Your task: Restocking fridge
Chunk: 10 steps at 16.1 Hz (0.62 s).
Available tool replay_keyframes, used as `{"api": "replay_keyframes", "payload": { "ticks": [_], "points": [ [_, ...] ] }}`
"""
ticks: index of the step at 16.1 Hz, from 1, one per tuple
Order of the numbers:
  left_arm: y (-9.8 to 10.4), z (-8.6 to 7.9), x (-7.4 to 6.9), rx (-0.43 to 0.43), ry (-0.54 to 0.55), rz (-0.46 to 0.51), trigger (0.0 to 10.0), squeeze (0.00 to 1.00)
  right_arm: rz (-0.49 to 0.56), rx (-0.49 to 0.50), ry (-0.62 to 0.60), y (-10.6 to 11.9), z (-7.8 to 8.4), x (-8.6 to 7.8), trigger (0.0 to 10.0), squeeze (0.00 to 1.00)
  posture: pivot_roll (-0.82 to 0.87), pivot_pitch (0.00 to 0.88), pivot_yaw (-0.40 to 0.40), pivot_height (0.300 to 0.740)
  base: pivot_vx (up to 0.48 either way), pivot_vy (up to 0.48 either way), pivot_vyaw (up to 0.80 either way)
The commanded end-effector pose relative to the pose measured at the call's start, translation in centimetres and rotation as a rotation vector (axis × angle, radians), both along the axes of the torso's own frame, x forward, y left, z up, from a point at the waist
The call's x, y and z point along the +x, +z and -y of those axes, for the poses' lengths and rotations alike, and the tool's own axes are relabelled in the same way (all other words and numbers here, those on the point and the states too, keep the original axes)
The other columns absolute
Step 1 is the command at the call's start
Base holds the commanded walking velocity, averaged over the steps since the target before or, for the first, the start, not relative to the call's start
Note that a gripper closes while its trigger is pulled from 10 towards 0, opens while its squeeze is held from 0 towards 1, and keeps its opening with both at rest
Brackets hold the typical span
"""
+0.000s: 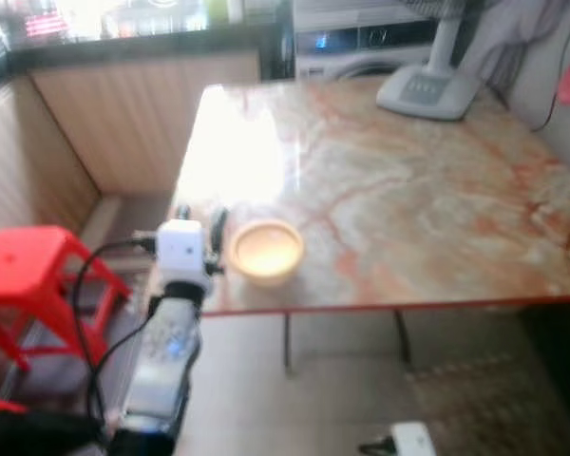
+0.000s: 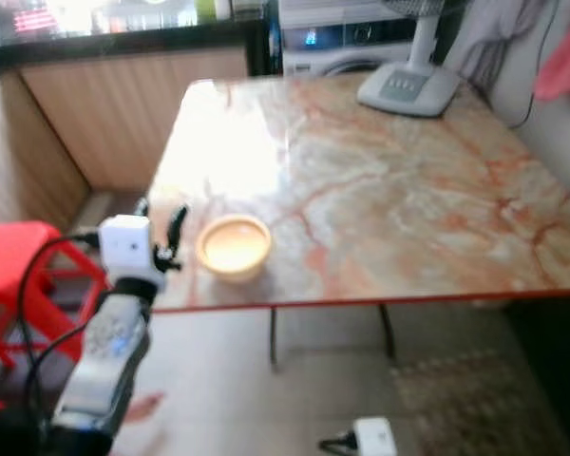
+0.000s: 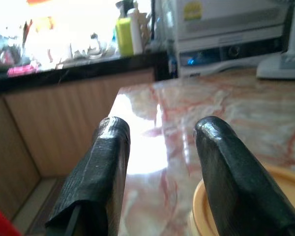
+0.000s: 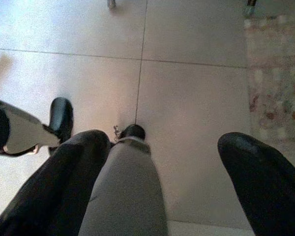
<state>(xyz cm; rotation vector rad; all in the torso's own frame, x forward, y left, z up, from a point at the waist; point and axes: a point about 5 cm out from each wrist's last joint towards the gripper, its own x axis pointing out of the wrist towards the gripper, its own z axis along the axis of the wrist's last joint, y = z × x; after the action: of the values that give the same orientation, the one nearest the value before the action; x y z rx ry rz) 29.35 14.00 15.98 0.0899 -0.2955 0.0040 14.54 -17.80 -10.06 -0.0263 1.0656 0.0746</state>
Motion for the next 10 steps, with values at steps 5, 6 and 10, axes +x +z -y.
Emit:
{"api": "replay_keyframes", "payload": {
  "ticks": [5,6,10],
  "points": [
    [-0.22,0.17,-0.26,0.004,-0.009,-0.008,10.0,0.0,-0.009,0.005,-0.013,-0.1,0.09,-0.29,10.0,0.0,0.05,0.065,0.043,0.74,0.0,0.0,0.0],
    [-0.25,0.17,-0.32,-0.002,-0.01,-0.01,10.0,0.0,-0.009,0.006,-0.014,-0.1,0.09,-0.3,10.0,0.0,0.05,0.065,0.044,0.74,0.0,0.0,0.0],
    [-0.64,-0.03,-0.55,-0.032,-0.004,-0.028,10.0,0.0,-0.008,0.007,-0.017,-0.11,0.1,-0.31,10.0,0.0,0.05,0.065,0.043,0.74,0.0,0.0,0.0]
  ]
}}
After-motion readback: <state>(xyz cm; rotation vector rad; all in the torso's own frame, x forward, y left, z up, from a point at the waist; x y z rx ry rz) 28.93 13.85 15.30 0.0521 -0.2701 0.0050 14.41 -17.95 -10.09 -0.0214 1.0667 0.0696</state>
